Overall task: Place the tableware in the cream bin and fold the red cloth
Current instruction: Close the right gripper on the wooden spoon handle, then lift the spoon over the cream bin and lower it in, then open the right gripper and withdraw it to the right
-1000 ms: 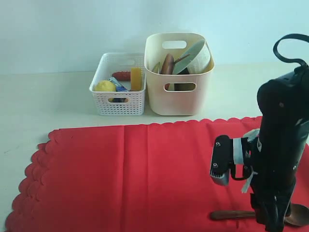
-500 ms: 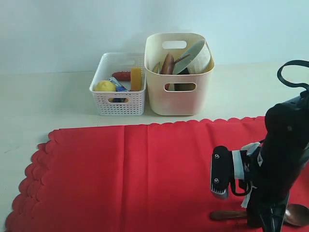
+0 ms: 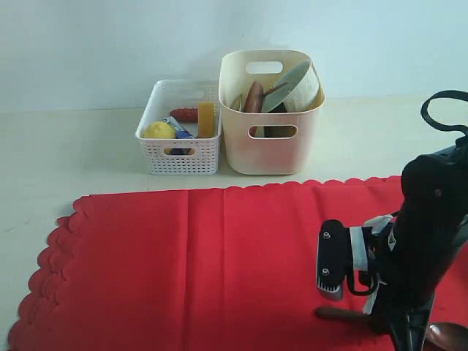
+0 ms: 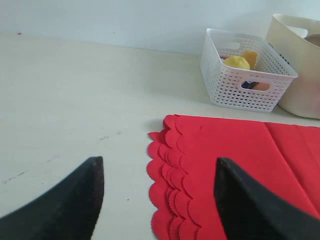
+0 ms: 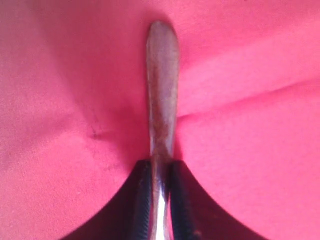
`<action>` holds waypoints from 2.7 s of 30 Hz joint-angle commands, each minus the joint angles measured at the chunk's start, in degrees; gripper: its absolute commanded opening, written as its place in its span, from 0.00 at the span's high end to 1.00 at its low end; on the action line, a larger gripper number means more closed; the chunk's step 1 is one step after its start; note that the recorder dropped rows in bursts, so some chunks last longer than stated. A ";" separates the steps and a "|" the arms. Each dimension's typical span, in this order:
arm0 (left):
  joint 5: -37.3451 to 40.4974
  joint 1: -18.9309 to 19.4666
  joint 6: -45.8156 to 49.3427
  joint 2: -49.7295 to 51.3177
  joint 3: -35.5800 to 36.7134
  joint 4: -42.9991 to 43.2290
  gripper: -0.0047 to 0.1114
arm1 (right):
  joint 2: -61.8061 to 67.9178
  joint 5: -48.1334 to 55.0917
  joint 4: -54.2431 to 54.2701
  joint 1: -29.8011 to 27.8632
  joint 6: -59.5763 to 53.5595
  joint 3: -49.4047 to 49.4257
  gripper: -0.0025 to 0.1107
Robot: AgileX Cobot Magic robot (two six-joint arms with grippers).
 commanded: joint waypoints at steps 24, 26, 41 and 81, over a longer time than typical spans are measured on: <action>-0.37 0.19 -0.32 -0.26 0.13 -0.37 0.43 | -9.75 -17.13 39.04 -0.10 -1.39 -29.81 0.98; -0.37 0.19 -0.32 -0.26 0.13 -0.37 0.43 | -5.48 -16.60 39.17 -0.10 -1.39 -36.56 0.98; -0.37 0.19 -0.32 -0.26 0.13 -0.37 0.43 | 26.26 -1.18 75.90 -12.93 -19.29 -66.13 0.98; -0.37 0.19 -0.32 -0.26 0.13 -0.37 0.43 | 25.22 5.68 26.52 -13.71 17.91 -74.25 0.64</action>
